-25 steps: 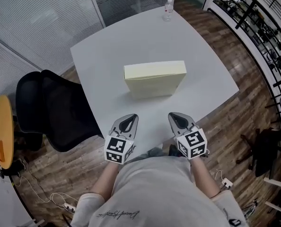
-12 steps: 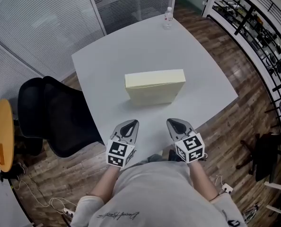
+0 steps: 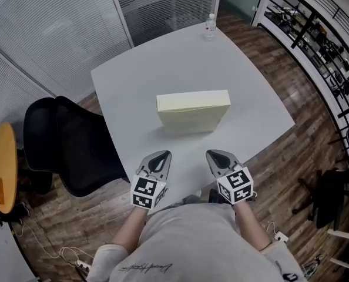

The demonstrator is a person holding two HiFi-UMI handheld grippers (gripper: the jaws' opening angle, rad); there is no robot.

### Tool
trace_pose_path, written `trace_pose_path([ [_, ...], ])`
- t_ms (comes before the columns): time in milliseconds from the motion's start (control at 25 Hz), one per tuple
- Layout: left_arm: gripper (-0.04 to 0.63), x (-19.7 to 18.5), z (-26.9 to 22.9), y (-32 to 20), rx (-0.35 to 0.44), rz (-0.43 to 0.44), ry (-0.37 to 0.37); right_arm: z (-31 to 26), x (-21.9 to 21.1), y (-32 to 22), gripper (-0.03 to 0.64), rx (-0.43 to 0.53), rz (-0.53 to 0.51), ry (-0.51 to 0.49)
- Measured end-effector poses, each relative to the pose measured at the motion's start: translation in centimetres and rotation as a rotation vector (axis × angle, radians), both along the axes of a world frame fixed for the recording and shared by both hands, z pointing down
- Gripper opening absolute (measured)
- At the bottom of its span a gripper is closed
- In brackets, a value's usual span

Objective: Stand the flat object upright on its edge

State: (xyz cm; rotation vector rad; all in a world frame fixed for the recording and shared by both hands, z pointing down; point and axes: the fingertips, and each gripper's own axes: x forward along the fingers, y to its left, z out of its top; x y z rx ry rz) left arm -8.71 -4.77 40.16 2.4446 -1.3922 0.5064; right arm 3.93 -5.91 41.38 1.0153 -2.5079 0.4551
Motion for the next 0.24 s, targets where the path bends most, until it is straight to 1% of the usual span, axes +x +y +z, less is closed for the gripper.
trace_pose_path([
  [240,0.012,0.13,-0.11,0.09,0.005,-0.003,0.005,-0.03,-0.04,0.15,0.025,0.004,-0.006,0.000],
])
